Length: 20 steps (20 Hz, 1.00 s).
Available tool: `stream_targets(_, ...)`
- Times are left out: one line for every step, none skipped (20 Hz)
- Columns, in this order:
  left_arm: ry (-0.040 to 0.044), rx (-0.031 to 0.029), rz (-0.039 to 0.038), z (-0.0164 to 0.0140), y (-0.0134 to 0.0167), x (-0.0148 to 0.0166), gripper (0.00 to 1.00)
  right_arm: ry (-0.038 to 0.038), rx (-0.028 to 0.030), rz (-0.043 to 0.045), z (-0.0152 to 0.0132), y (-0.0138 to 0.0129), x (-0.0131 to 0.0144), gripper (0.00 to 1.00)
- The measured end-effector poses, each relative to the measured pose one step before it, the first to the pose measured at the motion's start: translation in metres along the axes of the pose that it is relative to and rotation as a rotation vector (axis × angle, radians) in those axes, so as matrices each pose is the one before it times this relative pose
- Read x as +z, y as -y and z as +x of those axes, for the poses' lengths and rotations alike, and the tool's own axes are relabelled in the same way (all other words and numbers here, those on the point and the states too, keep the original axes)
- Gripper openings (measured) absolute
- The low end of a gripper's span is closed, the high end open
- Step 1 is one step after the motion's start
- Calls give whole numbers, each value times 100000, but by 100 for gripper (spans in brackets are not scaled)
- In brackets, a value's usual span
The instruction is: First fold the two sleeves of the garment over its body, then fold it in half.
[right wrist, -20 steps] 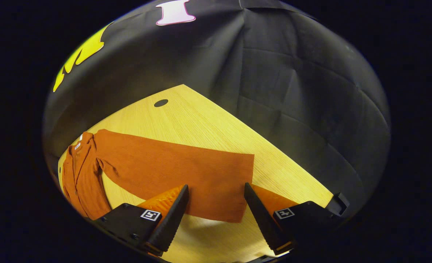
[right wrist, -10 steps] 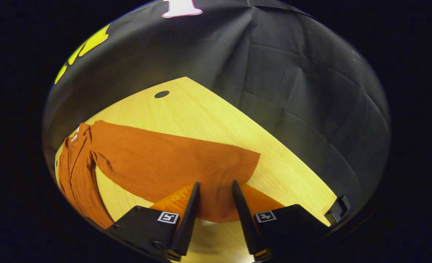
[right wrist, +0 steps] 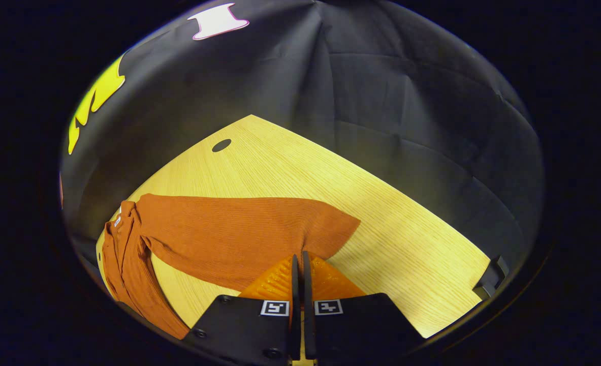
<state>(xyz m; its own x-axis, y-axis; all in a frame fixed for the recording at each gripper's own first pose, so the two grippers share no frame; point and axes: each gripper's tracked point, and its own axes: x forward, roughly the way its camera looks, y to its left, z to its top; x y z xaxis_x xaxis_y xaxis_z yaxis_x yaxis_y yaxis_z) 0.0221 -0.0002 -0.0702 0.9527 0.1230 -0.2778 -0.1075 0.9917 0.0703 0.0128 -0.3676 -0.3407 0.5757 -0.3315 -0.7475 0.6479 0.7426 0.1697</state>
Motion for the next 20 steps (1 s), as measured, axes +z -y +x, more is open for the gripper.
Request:
stream_targets(55,406,-111,-42,-287,-85,99,610,-931,-1743,-144,50,39,4)
stream_targets(402,387,76,-86,-300,96,99,1732,-524,-628,-265,-279,467,4)
stream_targets(434,370,174,-107,-332,-42,99,2239,-536,-1036,-153,-162,467,4)
stream_targets(285,296,115,-47,-320,55,99,1853,-382,-1703,-292,-64,548,4)
stream_targets(181,393,-38,98,-417,-43,99,1196,-196,-1768,-317,-174,493,4)
stream_targets(240,407,-263,48,-403,-12,99,1296,162,-1558,-313,-303,721,1)
stream_targets(-192,388,-205,-35,-430,-161,99,1460,-26,-1618,-293,-166,745,1)
stream_targets(-54,562,-394,90,-516,-90,99,1502,264,-1548,-534,-244,956,4)
stream_targets(-116,705,-802,66,-606,-202,99,1930,61,-1439,-153,-346,886,4)
stream_targets(-288,585,-1172,118,-581,-210,99,1857,603,-1538,-170,-664,1338,4)
stream_targets(-491,843,-1129,122,-654,-227,99,1763,671,-1377,-172,-673,971,4)
stream_targets(-607,881,-1278,86,-664,-214,99,2073,839,-1793,-223,-739,1204,3)
stream_targets(-93,308,-1415,126,-625,-58,99,2108,1087,-2532,-207,-1284,1471,4)
stream_targets(341,416,-1199,185,-682,77,99,1882,1248,-2255,-203,-1104,1067,4)
stream_targets(167,447,-990,176,-646,-89,100,1511,1277,-2231,-601,-1088,1197,4)
stream_targets(145,655,-811,116,-815,-176,99,1509,1108,-2065,-221,-1315,1268,3)
stream_targets(-64,412,-1016,171,-797,-194,100,1540,1146,-2457,21,-1355,1121,3)
stream_targets(-227,368,-1186,300,-845,-246,100,2421,1541,-1932,0,-1513,1364,4)
stream_targets(-336,960,-1110,214,-965,-140,100,1834,1829,-1575,-203,-1702,1226,3)
stream_targets(-466,1160,-1284,255,-1033,-194,100,1650,2219,-1181,-255,-1802,1341,3)
